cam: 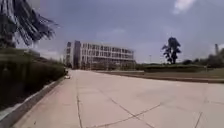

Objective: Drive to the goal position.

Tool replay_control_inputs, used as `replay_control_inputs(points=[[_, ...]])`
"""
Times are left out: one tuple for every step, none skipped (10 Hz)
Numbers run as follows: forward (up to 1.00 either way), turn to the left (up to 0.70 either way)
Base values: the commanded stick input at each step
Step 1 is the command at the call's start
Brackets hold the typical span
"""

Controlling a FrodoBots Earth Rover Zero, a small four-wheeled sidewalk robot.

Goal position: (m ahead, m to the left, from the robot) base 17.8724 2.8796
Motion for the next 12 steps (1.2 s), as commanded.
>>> replay_control_inputs(points=[[0.7,0.15],[0.7,0.01],[0.7,0.0],[0.7,0.0],[0.7,0.0],[0.7,0.0],[0.7,0.0],[0.7,0.19],[0.7,0.33],[0.7,0.0],[0.7,0.0],[0.7,0.0]])
